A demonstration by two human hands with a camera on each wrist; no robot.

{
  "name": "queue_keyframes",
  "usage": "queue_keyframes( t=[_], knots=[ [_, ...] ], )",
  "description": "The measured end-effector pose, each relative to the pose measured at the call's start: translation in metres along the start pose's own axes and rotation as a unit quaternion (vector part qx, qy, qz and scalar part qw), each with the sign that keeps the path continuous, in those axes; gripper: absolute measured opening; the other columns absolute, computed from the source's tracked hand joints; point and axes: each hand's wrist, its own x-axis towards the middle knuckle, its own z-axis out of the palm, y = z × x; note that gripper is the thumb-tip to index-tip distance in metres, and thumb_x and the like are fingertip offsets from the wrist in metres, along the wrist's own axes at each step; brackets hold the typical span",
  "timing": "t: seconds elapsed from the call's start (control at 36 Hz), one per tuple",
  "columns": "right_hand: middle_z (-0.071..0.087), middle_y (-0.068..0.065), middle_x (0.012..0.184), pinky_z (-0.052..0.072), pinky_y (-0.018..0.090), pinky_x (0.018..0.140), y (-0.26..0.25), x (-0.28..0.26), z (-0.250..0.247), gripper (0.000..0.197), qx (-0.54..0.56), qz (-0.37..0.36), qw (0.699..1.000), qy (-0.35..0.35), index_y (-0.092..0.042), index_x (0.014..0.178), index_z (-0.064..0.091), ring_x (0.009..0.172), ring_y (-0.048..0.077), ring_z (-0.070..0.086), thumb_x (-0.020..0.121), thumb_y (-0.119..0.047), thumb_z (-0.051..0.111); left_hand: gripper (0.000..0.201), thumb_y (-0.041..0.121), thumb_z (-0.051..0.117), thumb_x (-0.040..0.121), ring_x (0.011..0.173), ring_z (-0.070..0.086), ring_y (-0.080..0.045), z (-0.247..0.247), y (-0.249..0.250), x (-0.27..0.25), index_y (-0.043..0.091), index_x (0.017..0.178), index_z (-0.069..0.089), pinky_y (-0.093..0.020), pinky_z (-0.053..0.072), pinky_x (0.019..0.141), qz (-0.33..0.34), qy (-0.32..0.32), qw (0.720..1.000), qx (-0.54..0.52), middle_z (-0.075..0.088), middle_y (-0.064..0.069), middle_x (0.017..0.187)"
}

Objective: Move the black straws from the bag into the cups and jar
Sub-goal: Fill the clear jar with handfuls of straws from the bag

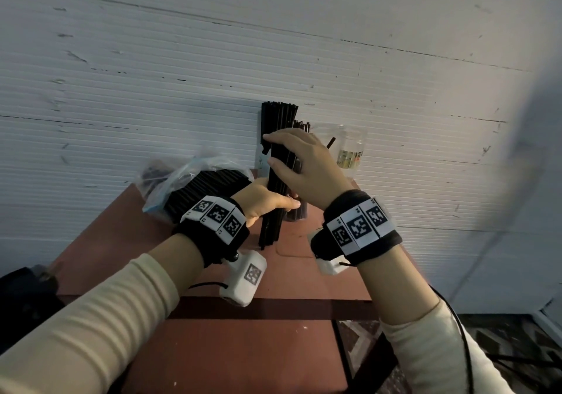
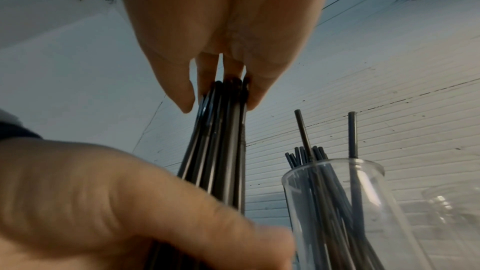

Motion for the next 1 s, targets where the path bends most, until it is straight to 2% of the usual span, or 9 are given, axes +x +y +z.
queue_keyframes(
  t=[0.11,0.22,0.33,0.47,0.56,0.64,0.72,0.83,1.0],
  knots=[
    [0.056,0.003,0.126,0.036,0.03,0.103,-0.002,-0.001,0.001,0.035,0.005,-0.005,1.0,0.01,-0.015,0.125,0.061,0.121,0.021,0.049,0.09,-0.019,0.059,0.017,0.021,0.074,0.084,0.076,0.064,-0.011,0.001,-0.007,0.0,0.006,0.086,0.067,-0.023,0.05,0.079,-0.001,-0.019,1.0,0.014,0.067,0.0,0.075],
    [0.049,0.004,0.135,0.035,0.035,0.108,-0.004,-0.004,0.002,0.044,0.009,-0.003,1.0,0.021,-0.015,0.131,0.055,0.128,0.022,0.043,0.088,-0.022,0.063,0.025,0.028,0.068,0.088,0.077,0.064,-0.014,0.002,-0.009,0.002,0.003,0.087,0.066,-0.025,0.051,0.08,0.003,0.003,1.0,0.019,0.066,-0.006,0.079],
    [0.029,0.003,0.149,0.029,0.032,0.113,-0.006,-0.009,-0.008,0.08,0.049,0.024,0.997,0.057,-0.018,0.149,0.026,0.139,0.018,0.029,0.084,-0.032,0.071,0.026,0.028,0.062,0.092,0.082,0.063,-0.015,0.0,0.001,-0.007,0.01,0.073,0.064,-0.028,0.049,0.088,0.047,0.0,0.998,0.052,0.066,-0.009,0.081],
    [0.036,-0.005,0.134,0.038,0.008,0.092,-0.006,-0.024,-0.021,0.105,0.087,0.106,0.99,0.032,-0.023,0.147,0.02,0.117,0.002,0.041,0.066,-0.052,0.08,0.019,0.03,0.063,0.092,0.079,0.063,-0.014,-0.006,0.021,-0.023,0.014,0.082,0.067,-0.034,0.052,0.086,0.094,-0.086,0.983,0.129,0.067,0.004,0.076],
    [0.052,-0.003,0.118,0.039,0.002,0.073,-0.008,-0.027,-0.025,0.08,0.137,0.142,0.979,-0.056,-0.02,0.134,0.046,0.092,-0.016,0.048,0.067,-0.044,0.083,0.033,0.042,0.065,0.085,0.082,0.068,-0.02,-0.006,0.032,-0.032,0.01,0.093,0.068,-0.035,0.055,0.082,0.101,-0.145,0.966,0.187,0.07,-0.006,0.082],
    [0.067,-0.002,0.089,0.046,0.007,0.067,-0.012,-0.028,-0.026,0.032,0.171,0.13,0.974,-0.067,-0.01,0.105,0.065,0.08,-0.003,0.061,0.079,-0.023,0.078,0.025,0.028,0.068,0.09,0.082,0.069,-0.022,0.0,0.04,-0.036,0.003,0.092,0.067,-0.034,0.056,0.081,0.112,-0.149,0.962,0.201,0.07,-0.013,0.083],
    [0.066,0.007,0.077,0.053,0.022,0.066,-0.013,-0.025,-0.025,0.014,0.179,0.097,0.979,-0.002,-0.002,0.085,0.065,0.073,0.011,0.063,0.08,-0.011,0.075,0.018,0.025,0.074,0.083,0.077,0.066,-0.019,0.004,0.043,-0.034,0.008,0.086,0.068,-0.034,0.056,0.076,0.135,-0.153,0.967,0.153,0.067,-0.011,0.078],
    [0.065,0.01,0.074,0.053,0.021,0.063,-0.005,-0.012,-0.037,0.009,0.205,0.088,0.973,0.054,0.004,0.08,0.063,0.069,0.009,0.064,0.082,-0.002,0.069,0.052,0.033,0.08,0.068,0.091,0.068,-0.031,0.014,0.048,-0.019,0.011,0.111,0.06,-0.05,0.057,0.084,0.156,-0.085,0.983,0.045,0.068,-0.021,0.097],
    [0.062,-0.006,0.067,0.05,0.017,0.057,0.021,0.024,-0.071,0.009,0.215,0.125,0.953,0.172,-0.006,0.076,0.063,0.063,0.0,0.061,0.084,-0.005,0.067,0.108,0.054,0.083,0.049,0.122,0.041,-0.014,0.019,0.048,0.013,0.032,0.134,0.02,-0.029,0.041,0.101,0.249,0.18,0.95,0.062,0.035,-0.004,0.129]
  ],
)
